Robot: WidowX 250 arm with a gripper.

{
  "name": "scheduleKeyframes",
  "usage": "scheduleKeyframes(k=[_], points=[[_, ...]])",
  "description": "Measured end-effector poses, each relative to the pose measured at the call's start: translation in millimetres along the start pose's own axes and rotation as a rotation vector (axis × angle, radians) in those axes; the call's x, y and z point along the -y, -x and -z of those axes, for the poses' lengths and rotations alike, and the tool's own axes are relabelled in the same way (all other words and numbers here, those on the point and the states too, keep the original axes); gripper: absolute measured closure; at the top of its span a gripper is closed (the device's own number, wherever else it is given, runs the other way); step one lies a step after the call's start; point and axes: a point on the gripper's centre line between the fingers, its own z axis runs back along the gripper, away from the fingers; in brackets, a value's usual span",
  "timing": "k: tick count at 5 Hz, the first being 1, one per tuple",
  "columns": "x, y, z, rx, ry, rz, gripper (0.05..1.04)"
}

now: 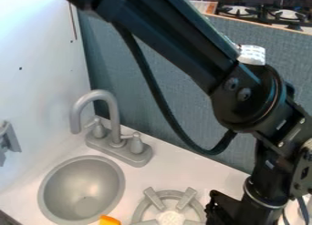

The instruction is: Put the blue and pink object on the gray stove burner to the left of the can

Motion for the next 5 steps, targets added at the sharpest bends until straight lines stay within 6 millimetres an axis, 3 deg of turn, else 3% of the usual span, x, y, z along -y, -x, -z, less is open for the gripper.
scheduleKeyframes(k=[1, 2, 3, 5], points=[[-2, 4, 9, -0.029, -0.011, -0.004, 0.083], [-21, 21, 10, -0.021, -0.033, -0.037, 0.083], [-27, 8, 5, 0.037, -0.037, -0.04, 0.083], [-11, -49, 10, 0.163, -0.006, 0.112, 0.083]])
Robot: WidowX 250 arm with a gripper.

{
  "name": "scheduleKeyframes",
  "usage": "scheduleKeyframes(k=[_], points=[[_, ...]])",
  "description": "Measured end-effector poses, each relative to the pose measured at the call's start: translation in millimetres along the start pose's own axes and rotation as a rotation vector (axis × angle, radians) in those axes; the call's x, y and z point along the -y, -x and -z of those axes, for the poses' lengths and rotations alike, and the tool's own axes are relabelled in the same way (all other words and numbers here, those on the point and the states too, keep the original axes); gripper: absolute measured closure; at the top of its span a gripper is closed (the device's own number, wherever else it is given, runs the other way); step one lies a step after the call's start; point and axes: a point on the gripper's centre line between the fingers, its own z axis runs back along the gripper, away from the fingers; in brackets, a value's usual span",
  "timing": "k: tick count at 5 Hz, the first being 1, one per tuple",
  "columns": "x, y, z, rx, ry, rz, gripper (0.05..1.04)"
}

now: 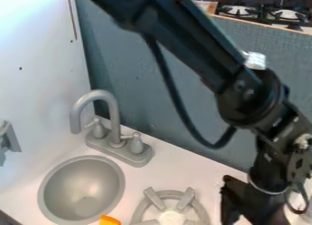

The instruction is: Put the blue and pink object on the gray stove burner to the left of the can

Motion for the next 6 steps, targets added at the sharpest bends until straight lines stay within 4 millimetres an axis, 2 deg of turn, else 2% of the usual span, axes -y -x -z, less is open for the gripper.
scheduleKeyframes(k=[1, 3, 4, 5, 6], points=[[15, -19, 13, -0.059, -0.005, 0.063, 0.083], [32, -25, 64, -0.18, 0.061, 0.071, 0.083], [29, -30, 73, -0.188, 0.04, 0.048, 0.118], [24, -36, 75, -0.154, 0.027, 0.027, 0.367], [20, -30, 69, -0.15, 0.027, 0.006, 0.551]])
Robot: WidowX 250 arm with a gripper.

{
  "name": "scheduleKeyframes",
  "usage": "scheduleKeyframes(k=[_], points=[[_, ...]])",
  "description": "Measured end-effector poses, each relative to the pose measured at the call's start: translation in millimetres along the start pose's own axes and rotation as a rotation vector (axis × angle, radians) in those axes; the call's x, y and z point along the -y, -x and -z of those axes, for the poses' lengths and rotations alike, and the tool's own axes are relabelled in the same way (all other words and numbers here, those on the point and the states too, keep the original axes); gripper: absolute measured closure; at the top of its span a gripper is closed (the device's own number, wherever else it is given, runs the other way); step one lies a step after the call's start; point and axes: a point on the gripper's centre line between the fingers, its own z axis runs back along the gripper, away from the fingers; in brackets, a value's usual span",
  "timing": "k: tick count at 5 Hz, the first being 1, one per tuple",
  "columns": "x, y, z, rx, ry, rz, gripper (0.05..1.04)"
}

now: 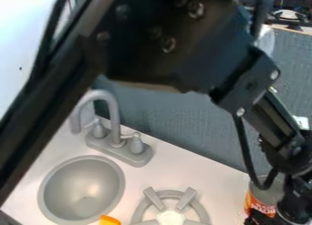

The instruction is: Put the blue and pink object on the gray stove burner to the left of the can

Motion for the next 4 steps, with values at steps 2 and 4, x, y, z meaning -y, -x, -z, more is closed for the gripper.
scheduleKeyframes(k=[2, 4], points=[[-23, 18, -68, 0.135, -0.046, -0.099, 0.631], [-76, 52, -58, 0.067, -0.069, -0.262, 0.631]])
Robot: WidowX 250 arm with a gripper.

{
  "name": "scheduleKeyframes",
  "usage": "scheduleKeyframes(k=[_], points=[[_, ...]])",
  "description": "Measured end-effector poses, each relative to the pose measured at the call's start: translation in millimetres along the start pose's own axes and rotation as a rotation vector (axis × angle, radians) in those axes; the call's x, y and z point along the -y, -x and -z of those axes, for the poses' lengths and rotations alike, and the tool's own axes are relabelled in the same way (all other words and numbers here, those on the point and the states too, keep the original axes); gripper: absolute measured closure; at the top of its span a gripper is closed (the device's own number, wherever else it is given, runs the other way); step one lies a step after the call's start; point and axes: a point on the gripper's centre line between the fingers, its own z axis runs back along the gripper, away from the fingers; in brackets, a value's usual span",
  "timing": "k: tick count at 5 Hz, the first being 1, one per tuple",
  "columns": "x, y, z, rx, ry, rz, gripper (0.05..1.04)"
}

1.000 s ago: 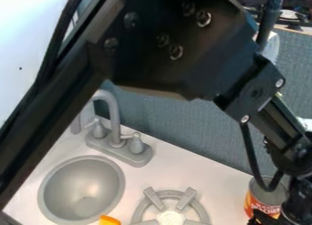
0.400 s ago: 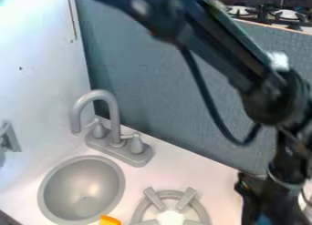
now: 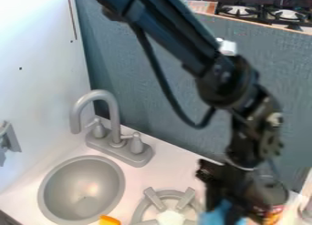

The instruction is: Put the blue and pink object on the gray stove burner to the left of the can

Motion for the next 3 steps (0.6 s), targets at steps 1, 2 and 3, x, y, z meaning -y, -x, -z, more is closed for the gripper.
scheduleKeyframes(k=[1, 2, 3], points=[[-27, 13, 16, -0.023, -0.047, -0.111, 0.631], [-43, 18, 29, 0.011, -0.044, -0.198, 0.631], [-53, 11, 38, 0.097, 0.028, -0.206, 0.631]])
